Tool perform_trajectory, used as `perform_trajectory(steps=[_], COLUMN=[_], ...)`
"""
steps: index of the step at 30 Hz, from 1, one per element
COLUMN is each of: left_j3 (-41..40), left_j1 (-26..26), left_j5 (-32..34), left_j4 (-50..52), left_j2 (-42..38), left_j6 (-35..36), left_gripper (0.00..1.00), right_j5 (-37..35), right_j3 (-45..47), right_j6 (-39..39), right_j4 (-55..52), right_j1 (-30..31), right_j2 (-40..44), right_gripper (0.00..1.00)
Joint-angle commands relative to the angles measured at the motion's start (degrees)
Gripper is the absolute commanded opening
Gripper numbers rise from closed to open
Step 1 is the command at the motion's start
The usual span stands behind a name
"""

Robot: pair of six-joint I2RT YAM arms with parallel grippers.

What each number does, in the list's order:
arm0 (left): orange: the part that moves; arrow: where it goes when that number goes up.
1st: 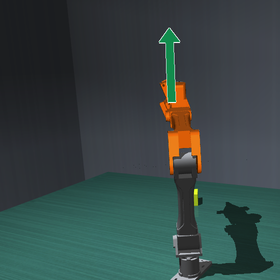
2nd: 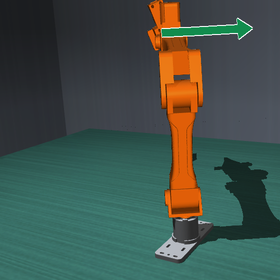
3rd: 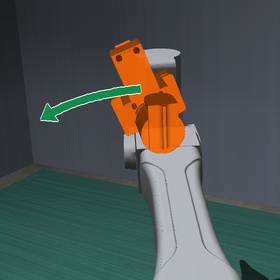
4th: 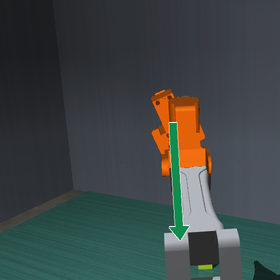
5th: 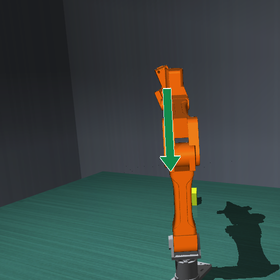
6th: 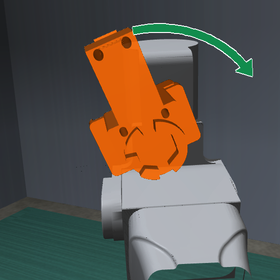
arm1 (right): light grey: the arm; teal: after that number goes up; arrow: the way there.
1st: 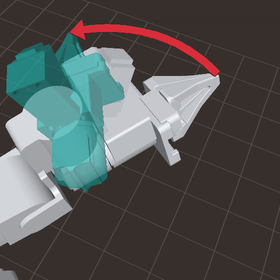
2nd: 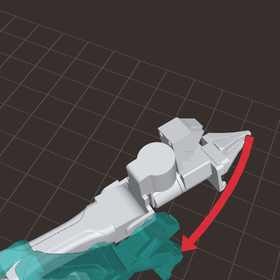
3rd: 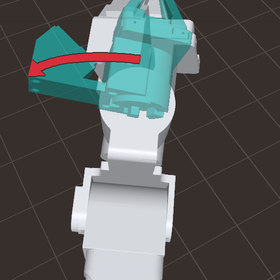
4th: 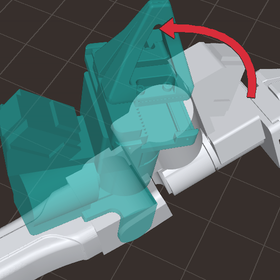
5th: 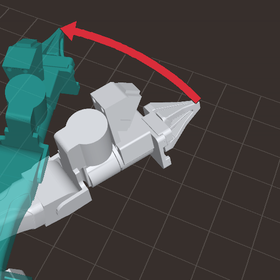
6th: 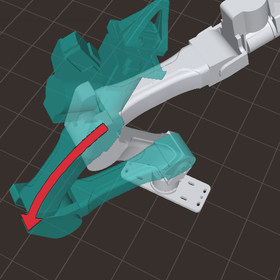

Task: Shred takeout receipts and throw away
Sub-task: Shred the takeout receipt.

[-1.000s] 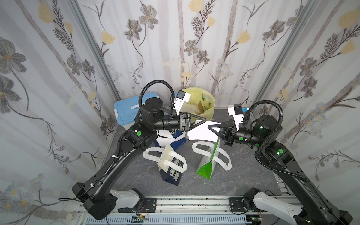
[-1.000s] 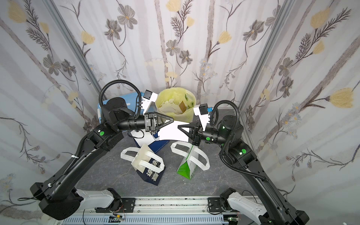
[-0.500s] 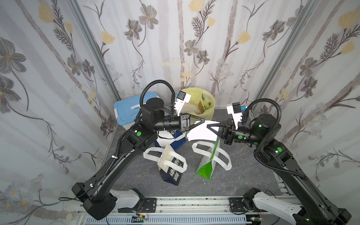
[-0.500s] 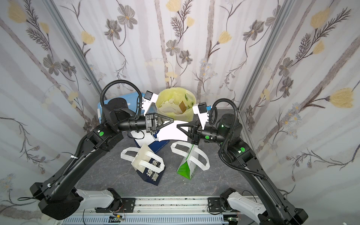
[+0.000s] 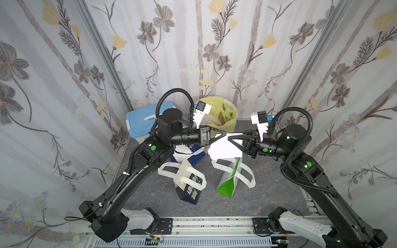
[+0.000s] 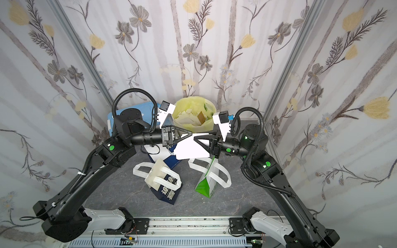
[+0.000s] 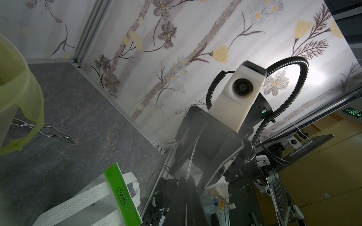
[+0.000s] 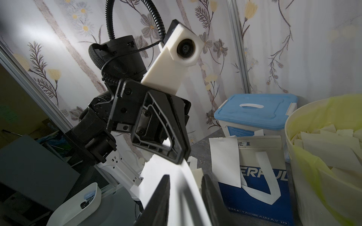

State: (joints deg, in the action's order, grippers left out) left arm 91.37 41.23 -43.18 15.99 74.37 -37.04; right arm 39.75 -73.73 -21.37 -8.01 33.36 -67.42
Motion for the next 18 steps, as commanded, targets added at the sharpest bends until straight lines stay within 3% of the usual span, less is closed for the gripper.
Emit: perform_trajectory(steps=[1, 5, 10, 14, 18], left_j3=[0.23, 0.21, 0.3, 1.01, 2.67], left_j1=[-0.01, 0.08, 0.17, 0.34, 0.35], left_j5=[-1.27, -2.03, -2.11, 0.43, 8.43], left_j4=[-0.26, -0.11, -0.17, 0.54, 4.08], left_j2=[0.2, 0.42, 0.6, 1.1, 2.81], left_j6=[1.26, 1.27, 0.93, -0.94, -7.64], left_gripper=[0.0, 0.0, 0.0, 0.0, 0.0], right_j5=[-0.56, -0.39, 0.39, 0.45, -2.95], right_j3=[-0.62, -0.65, -0.66, -1.04, -3.03], right_j6=[0.62, 0.71, 1.14, 3.07, 12.32], right_j4=[1.95, 1.97, 1.59, 0.77, -2.9], right_j1=[0.02, 0.02, 0.02, 0.03, 1.28], right_j2=[-0.42, -0.52, -0.79, -0.79, -0.65], right_gripper=[0.3, 0.23, 0.02, 0.0, 0.0])
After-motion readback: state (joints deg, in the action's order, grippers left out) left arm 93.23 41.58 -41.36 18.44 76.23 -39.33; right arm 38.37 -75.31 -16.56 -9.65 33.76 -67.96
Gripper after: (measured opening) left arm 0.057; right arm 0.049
